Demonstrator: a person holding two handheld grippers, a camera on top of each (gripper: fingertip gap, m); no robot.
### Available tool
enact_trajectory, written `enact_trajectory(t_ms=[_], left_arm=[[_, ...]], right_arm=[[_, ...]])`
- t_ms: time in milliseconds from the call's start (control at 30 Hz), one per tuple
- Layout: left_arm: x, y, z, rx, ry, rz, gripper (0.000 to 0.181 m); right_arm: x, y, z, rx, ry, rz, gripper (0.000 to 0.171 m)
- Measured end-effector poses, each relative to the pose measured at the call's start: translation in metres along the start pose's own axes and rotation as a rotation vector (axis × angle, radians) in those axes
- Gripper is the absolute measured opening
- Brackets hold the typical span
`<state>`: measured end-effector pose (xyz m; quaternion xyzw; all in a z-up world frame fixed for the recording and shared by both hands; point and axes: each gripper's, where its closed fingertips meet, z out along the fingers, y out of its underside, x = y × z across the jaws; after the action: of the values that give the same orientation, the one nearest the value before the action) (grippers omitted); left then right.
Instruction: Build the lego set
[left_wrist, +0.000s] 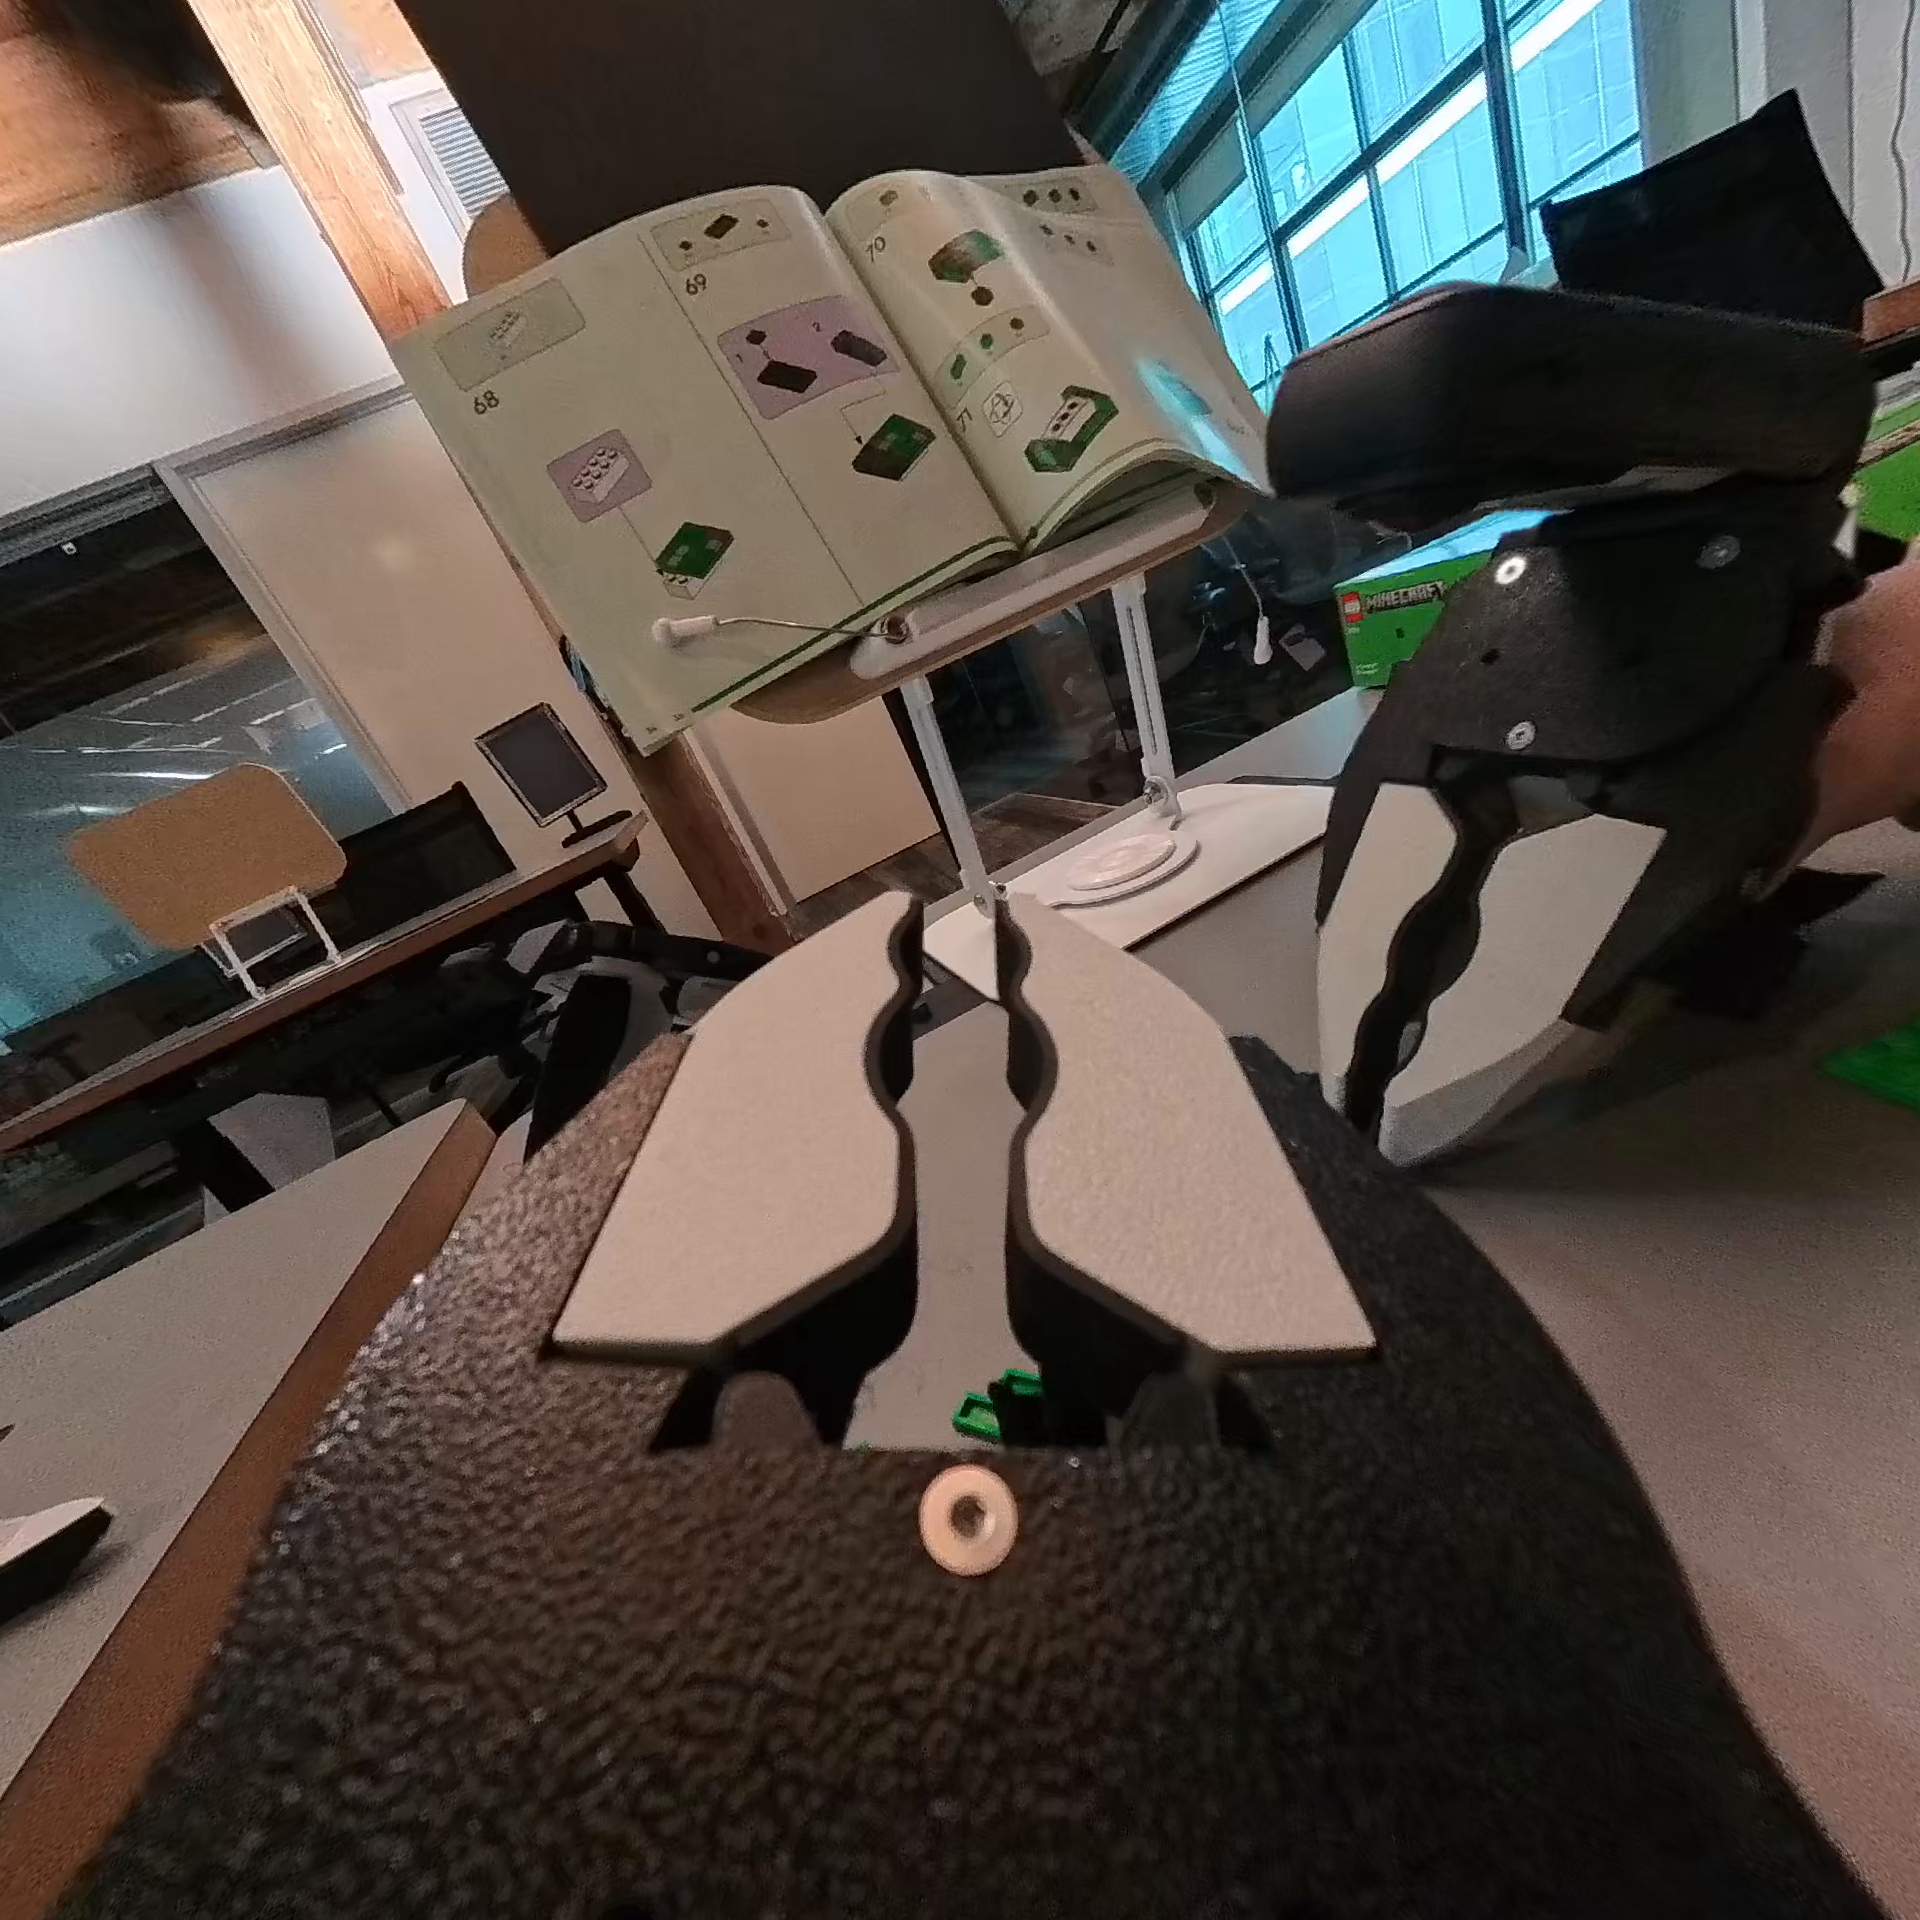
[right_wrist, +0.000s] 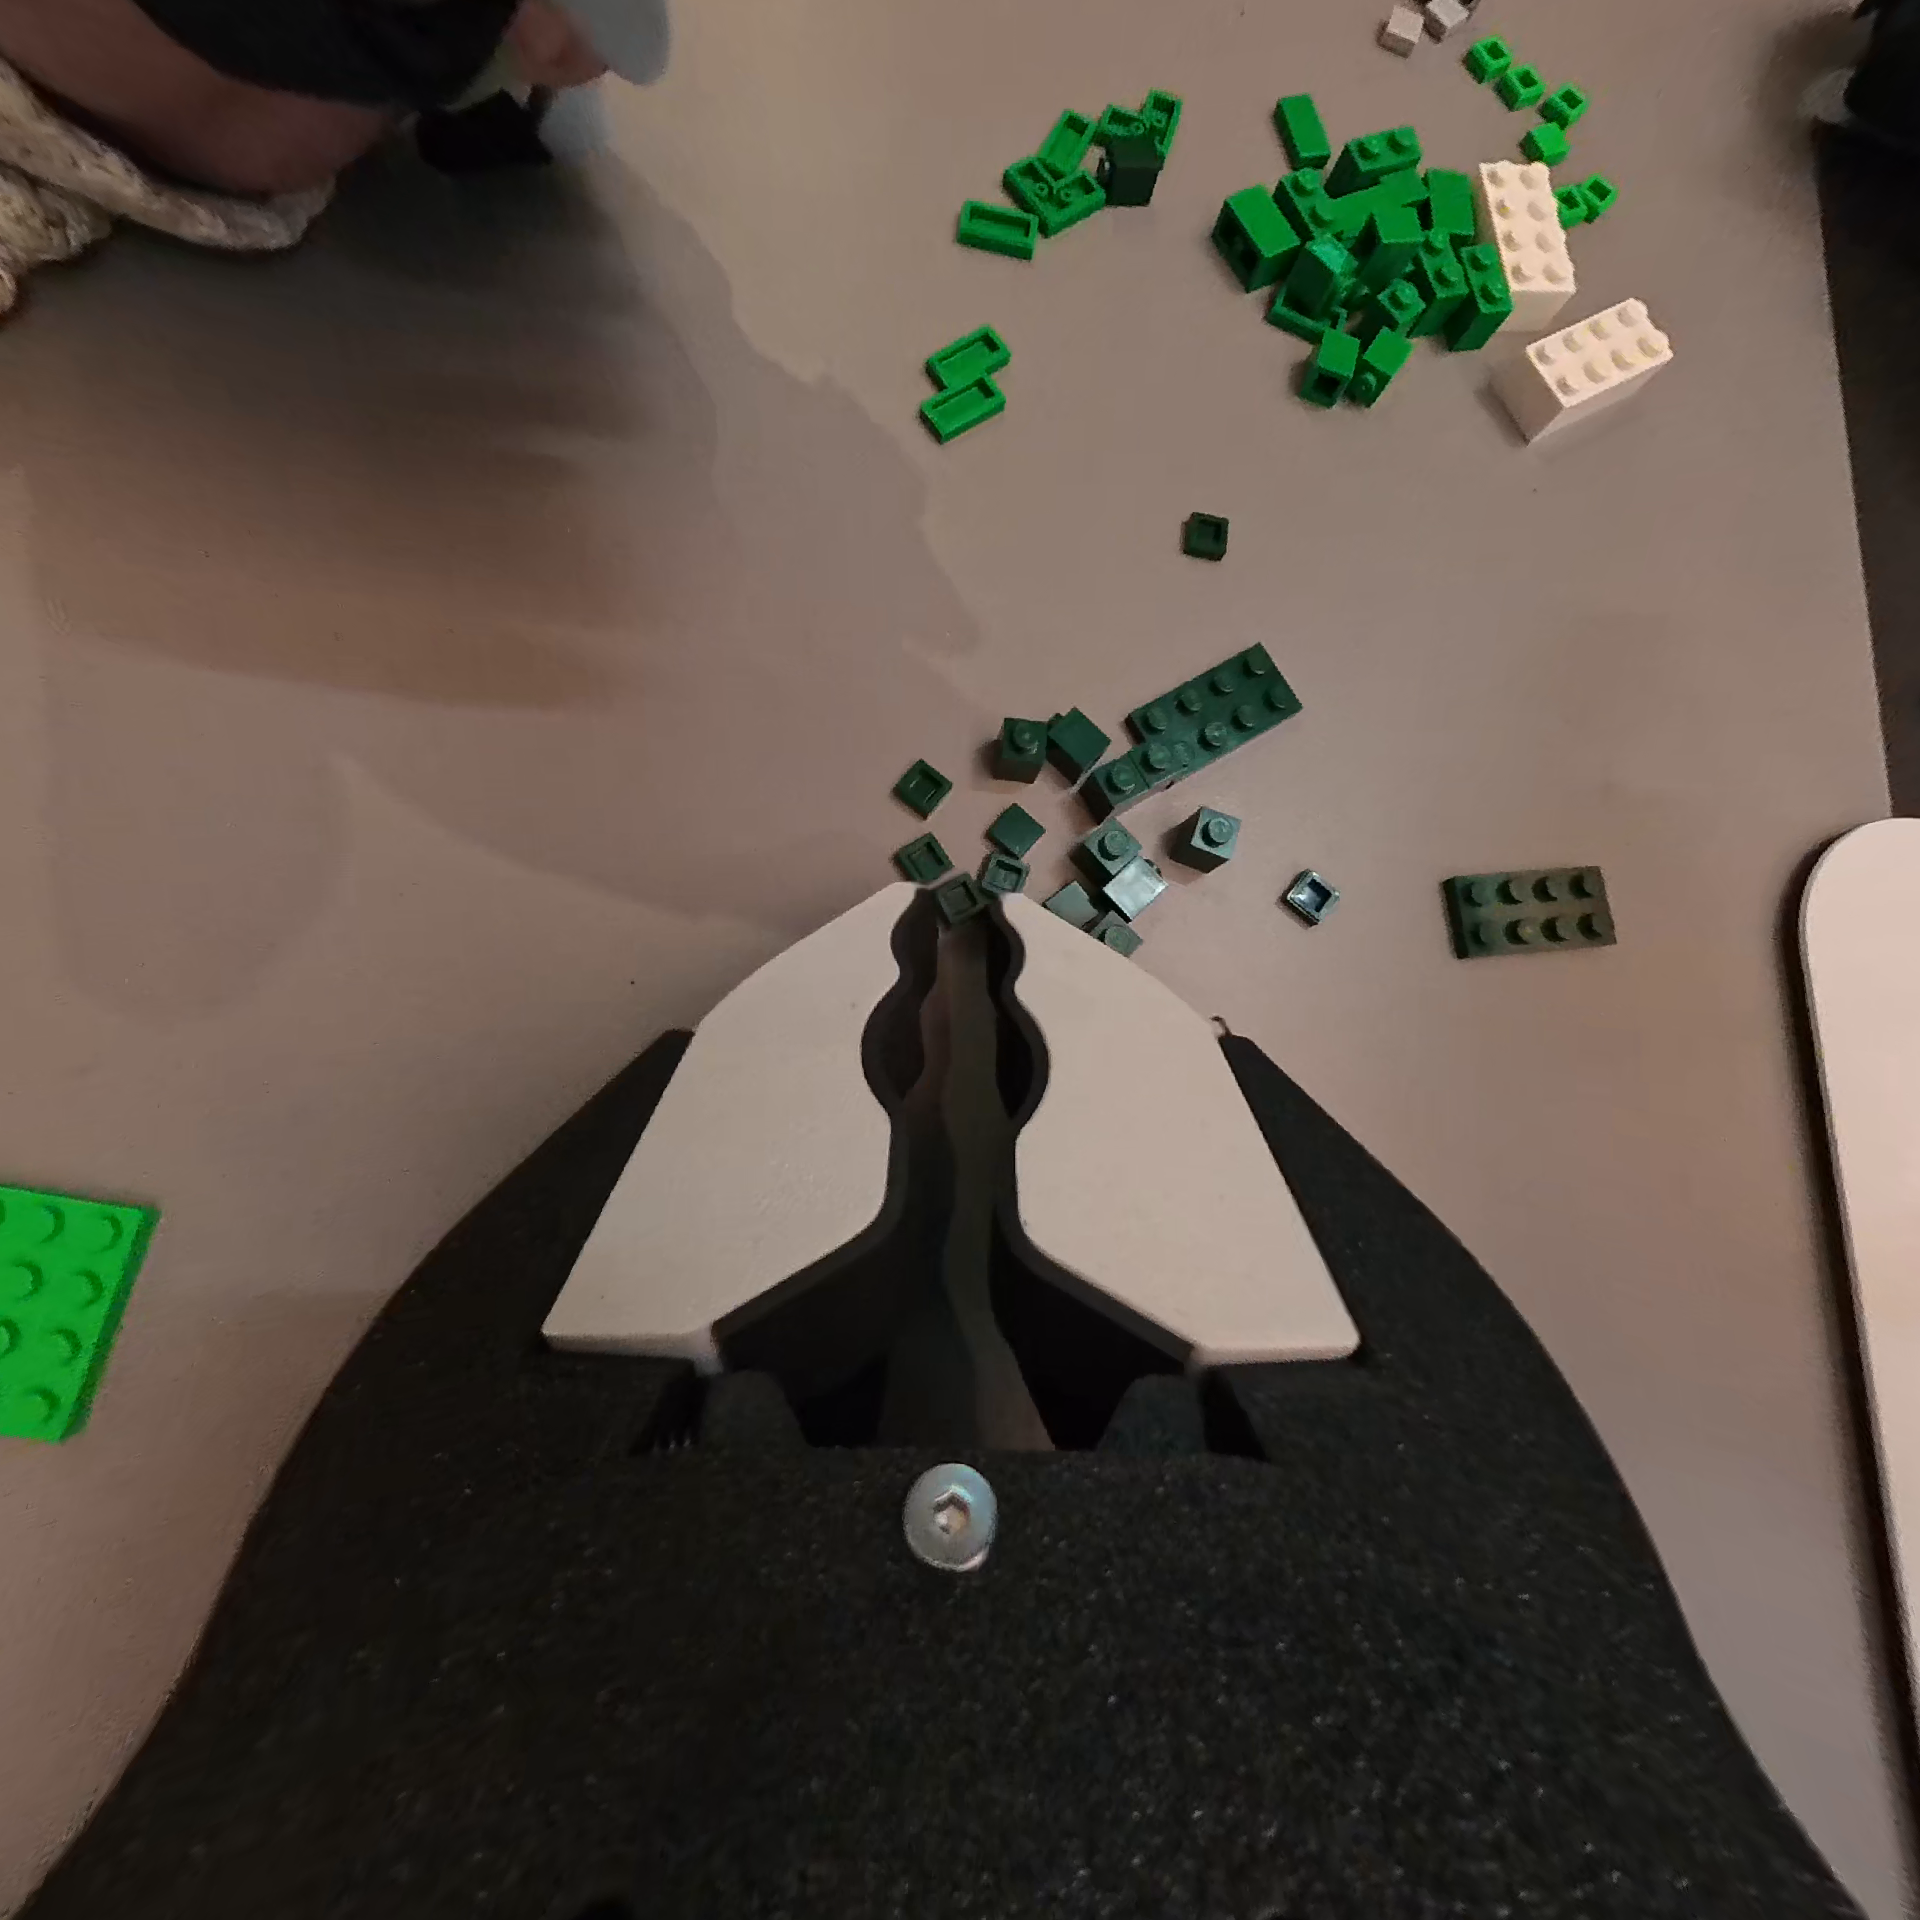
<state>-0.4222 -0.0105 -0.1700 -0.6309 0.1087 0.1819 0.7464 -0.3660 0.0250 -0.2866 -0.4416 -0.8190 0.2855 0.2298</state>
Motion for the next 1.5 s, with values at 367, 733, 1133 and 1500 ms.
enact_trajectory(t_ms=[367, 733, 1133, 1500], left_arm=[[0.055, 0.003, -0.001, 0.012, 0.257, 0.272, 0.038], [0.108, 0.013, -0.016, 0.054, 0.438, 0.712, 0.022], [0.101, 0.008, -0.012, 0.012, 0.394, 0.61, 0.003], [0.068, -0.03, -0.024, 0.013, 0.818, -0.72, 0.003]], right_arm=[[-0.01, -0.026, -0.033, 0.196, -0.061, -0.088, 0.008], [-0.048, -0.032, -0.051, 0.212, -0.352, 0.018, 0.008], [-0.045, -0.04, -0.053, 0.248, -0.313, 0.009, 0.015], [-0.035, -0.084, -0.073, 0.35, 0.138, -0.468, 0.026]])
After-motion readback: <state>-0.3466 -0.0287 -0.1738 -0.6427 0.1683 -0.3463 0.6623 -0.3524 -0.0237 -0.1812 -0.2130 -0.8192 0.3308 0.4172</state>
